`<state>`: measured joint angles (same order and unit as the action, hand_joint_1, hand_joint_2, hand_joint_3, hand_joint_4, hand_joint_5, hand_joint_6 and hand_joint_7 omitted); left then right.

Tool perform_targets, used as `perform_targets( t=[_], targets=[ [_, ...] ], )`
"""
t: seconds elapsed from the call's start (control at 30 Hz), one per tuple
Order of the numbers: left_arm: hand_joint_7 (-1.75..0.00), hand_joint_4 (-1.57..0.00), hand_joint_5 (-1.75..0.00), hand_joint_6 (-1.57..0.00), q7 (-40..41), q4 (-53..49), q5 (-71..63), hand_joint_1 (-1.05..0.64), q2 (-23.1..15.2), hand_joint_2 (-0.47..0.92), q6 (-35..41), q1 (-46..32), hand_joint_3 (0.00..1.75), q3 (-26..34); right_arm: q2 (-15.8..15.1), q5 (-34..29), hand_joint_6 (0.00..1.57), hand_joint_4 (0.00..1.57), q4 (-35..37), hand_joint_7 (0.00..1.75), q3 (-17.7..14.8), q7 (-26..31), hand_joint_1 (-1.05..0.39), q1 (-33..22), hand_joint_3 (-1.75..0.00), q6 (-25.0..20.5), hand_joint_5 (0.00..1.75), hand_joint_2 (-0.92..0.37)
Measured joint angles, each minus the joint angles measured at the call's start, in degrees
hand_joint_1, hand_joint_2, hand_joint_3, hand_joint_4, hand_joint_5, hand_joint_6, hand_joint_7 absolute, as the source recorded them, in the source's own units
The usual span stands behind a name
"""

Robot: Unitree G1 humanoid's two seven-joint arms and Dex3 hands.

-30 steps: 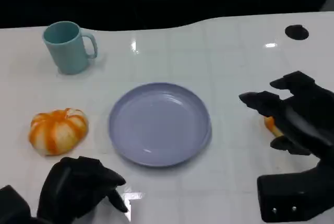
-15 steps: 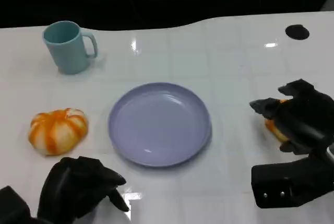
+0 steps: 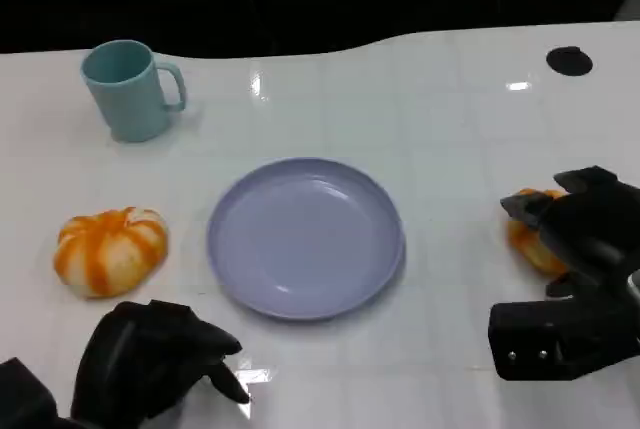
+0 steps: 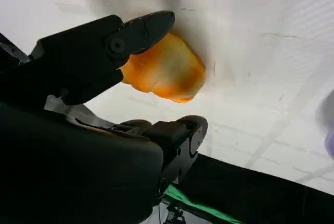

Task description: Grasp the bread from the table and place it into the plate.

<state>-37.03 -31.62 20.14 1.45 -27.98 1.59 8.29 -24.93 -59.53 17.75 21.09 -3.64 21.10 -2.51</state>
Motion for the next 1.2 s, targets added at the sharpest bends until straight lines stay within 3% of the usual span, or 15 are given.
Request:
perform_targets(
  t=[0.57, 0.67, 0.8, 0.83, 0.87, 0.9, 0.93, 0.97, 1.03, 1.07, 1.1, 1.13, 1.2],
  targets=[
    [-0.13, -1.57, -0.50, -1.57, 0.0, 0.5, 0.1, -1.05, 0.0, 0.77, 0.3, -0.4, 0.00, 0.0, 1.9, 4.0, 0.33, 0.28, 16.9, 0.01, 4.3, 7.5, -0.41, 7.4, -0.01, 0.4, 0.07, -0.82],
    [-0.13, -1.57, -0.49, -1.57, 0.0, 0.5, 0.1, -1.05, 0.0, 0.78, 0.5, -0.6, 0.00, 0.0, 2.6, 5.4, 0.39, 0.39, 20.4, 0.03, 4.5, 9.0, -0.34, 8.9, -0.01, 0.8, 0.10, -0.83],
    [-0.13, -1.57, -0.48, -1.57, 0.0, 0.6, 0.1, -1.05, 0.0, 0.78, 0.6, -0.6, 0.00, 0.0, 3.8, 7.2, 0.65, 0.76, 26.1, 0.06, 4.7, 13.8, -0.22, 10.9, 0.00, 3.4, 0.15, -0.84],
    [-0.13, -1.57, -0.48, -1.57, 0.0, 0.6, 0.1, -1.05, 0.0, 0.78, 0.6, -0.6, 0.00, 0.0, 4.1, 7.5, 0.79, 0.96, 27.6, 0.08, 4.8, 15.2, -0.17, 11.4, 0.00, 4.0, 0.23, -0.83],
    [-0.13, -1.57, -0.48, -1.57, 0.0, 0.6, 0.1, -1.05, 0.0, 0.77, 0.6, -0.6, 0.00, 0.0, 4.3, 7.7, 0.87, 1.06, 29.2, 0.09, 4.9, 16.8, -0.15, 12.0, 0.00, 4.9, 0.27, -0.83],
    [-0.13, -1.57, -0.47, -1.57, 0.0, 0.6, 0.1, -1.05, 0.0, 0.77, 0.6, -0.6, 0.00, 0.0, 4.5, 7.9, 1.02, 1.08, 30.8, 0.09, 5.1, 18.6, -0.13, 12.6, 0.00, 5.9, 0.59, -0.82],
    [-0.13, -1.57, -0.47, -1.57, 0.0, 0.7, 0.1, -1.05, 0.0, 0.78, 0.6, -0.7, 0.00, 0.0, 4.6, 8.0, 1.17, 1.00, 32.4, 0.08, 5.3, 20.8, -0.14, 13.1, -0.01, 7.2, 1.08, -0.84],
    [-0.13, -1.57, -0.47, -1.57, 0.0, 0.7, 0.1, -1.05, 0.0, 0.78, 0.6, -0.7, 0.00, 0.0, 4.7, 8.1, 1.24, 0.97, 33.8, 0.07, 5.6, 22.6, -0.14, 13.6, -0.01, 8.2, 1.32, -0.86],
    [-0.13, -1.57, -0.46, -1.57, 0.0, 0.7, 0.1, -1.05, 0.0, 0.78, 0.6, -0.7, 0.00, 0.0, 4.7, 8.1, 1.35, 0.90, 36.6, 0.11, 6.3, 25.6, -0.15, 14.8, -0.01, 10.1, 1.62, -0.89],
    [-0.13, -1.57, -0.45, -1.57, 0.0, 0.7, 0.1, -1.05, 0.0, 0.77, 0.6, -0.7, 0.00, 0.0, 4.7, 8.1, 1.29, 0.88, 37.8, 0.31, 6.7, 26.9, -0.15, 15.4, -0.01, 10.8, 1.68, -0.90],
    [-0.13, -1.57, -0.45, -1.57, 0.0, 0.8, 0.1, -1.05, 0.0, 0.78, 0.6, -0.8, 0.00, 0.0, 4.7, 8.0, 1.11, 0.86, 38.9, 0.69, 7.1, 28.4, -0.15, 15.8, -0.01, 11.3, 1.71, -0.91],
    [-0.12, -1.57, -0.45, -1.57, 0.0, 0.9, 0.1, -1.05, 0.0, 0.78, 0.7, -0.8, 0.00, 0.0, 4.8, 7.9, 1.00, 0.85, 40.0, 0.85, 7.6, 29.8, -0.16, 16.1, -0.01, 11.9, 1.73, -0.91],
    [-0.12, -1.57, -0.45, -1.57, 0.0, 1.1, 0.1, -1.05, 0.0, 0.78, 0.7, -0.9, 0.00, 0.0, 4.8, 7.9, 0.95, 0.85, 41.3, 0.98, 8.4, 31.9, -0.16, 16.6, -0.01, 12.7, 1.74, -0.91]
  ],
)
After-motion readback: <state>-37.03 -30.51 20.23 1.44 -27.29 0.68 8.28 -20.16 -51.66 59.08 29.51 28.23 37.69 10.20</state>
